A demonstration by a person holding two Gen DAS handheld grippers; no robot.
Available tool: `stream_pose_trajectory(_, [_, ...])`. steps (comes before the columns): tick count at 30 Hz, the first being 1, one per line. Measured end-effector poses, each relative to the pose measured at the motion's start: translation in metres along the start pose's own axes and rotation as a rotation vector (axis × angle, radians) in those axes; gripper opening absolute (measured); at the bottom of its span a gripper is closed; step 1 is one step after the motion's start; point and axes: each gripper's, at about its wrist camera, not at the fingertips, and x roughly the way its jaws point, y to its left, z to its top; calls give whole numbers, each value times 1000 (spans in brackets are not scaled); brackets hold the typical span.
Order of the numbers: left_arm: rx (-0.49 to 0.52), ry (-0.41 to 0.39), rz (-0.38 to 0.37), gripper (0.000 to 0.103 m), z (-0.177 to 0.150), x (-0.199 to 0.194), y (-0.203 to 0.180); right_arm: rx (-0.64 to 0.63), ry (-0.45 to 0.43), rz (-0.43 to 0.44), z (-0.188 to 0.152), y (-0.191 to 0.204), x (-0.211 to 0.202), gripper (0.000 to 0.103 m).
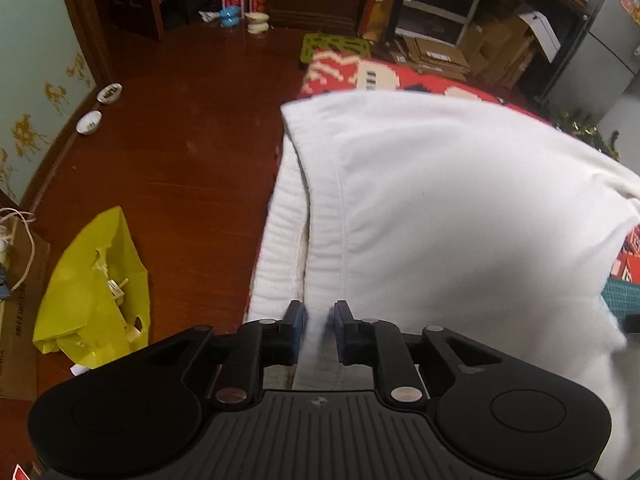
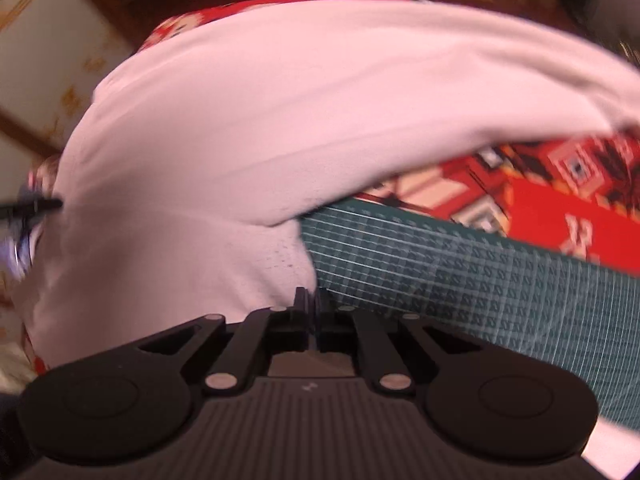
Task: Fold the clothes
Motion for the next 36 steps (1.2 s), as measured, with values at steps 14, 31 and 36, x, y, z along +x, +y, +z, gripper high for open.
stream_pose_trajectory(14, [339,-43,-317,24,41,-13,-200,503,-270,-168,-9,-217,-112,14])
stream_pose_trajectory(31, [651,-45,-267,37,60,66,-434,677,-395,-154,21,-464,-136,21])
stream_pose_trajectory(36, [732,-49,-207,36,62,84,-453,713,-432,-182,38,-511,-128,21])
